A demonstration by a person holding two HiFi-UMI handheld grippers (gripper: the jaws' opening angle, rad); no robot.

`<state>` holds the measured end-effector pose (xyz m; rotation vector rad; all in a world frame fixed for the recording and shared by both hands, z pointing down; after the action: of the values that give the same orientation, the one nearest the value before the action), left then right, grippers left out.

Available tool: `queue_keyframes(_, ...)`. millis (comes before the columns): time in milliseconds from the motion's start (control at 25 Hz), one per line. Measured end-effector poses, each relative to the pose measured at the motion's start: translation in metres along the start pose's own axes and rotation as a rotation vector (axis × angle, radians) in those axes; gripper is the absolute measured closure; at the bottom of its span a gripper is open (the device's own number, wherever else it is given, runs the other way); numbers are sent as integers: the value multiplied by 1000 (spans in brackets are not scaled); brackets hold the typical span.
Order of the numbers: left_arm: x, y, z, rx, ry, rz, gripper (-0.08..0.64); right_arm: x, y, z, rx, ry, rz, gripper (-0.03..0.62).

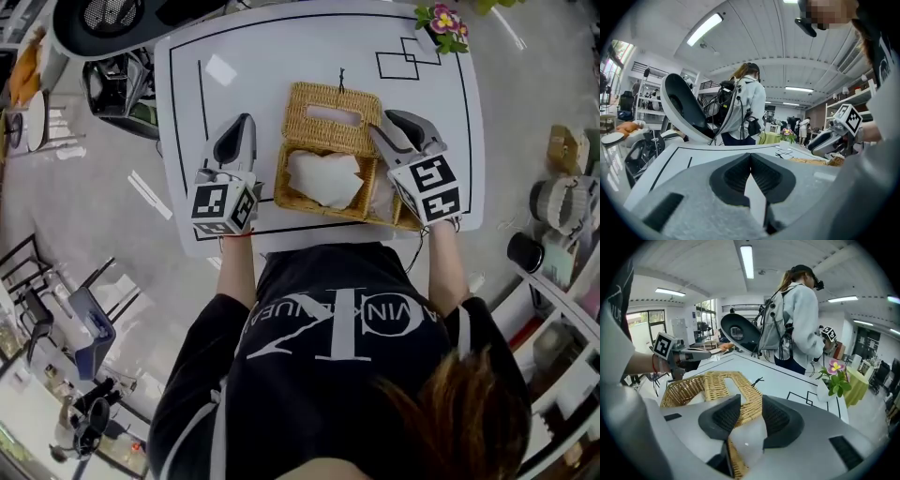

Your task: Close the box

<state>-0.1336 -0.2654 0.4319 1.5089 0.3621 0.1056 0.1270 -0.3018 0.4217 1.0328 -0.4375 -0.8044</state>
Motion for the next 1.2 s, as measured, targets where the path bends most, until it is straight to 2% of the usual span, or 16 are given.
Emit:
queue_keyframes(320,-8,8,4,-37,-91,26,549,33,9,33,-34,-75,36,442)
queue_keyframes(440,-9,10,4,-49,-115,30,549,40,10,40,-39,-132,100,416)
queue_keyframes(600,-8,14,6,-63,-142,32,549,52,17,48,-49,-178,146,416)
queue_keyframes(960,-7,12,11,-87,-193,47,549,61,34,61,-81,-337,405,402)
queue_keyframes(1200,-5,8,13,-95,-215,63,549,61,44,66,-140,-415,523,397)
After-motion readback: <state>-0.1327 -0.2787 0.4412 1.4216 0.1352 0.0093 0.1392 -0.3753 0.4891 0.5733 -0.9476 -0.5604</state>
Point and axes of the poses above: the fingertips, and each gripper's own axes: z forward along the fingers, x to its right, y out of its underside, the point moved 5 cm from there along -z, backward along the fingers, and after that the axes turned 13 degrees about x, right-handed, at the moved point
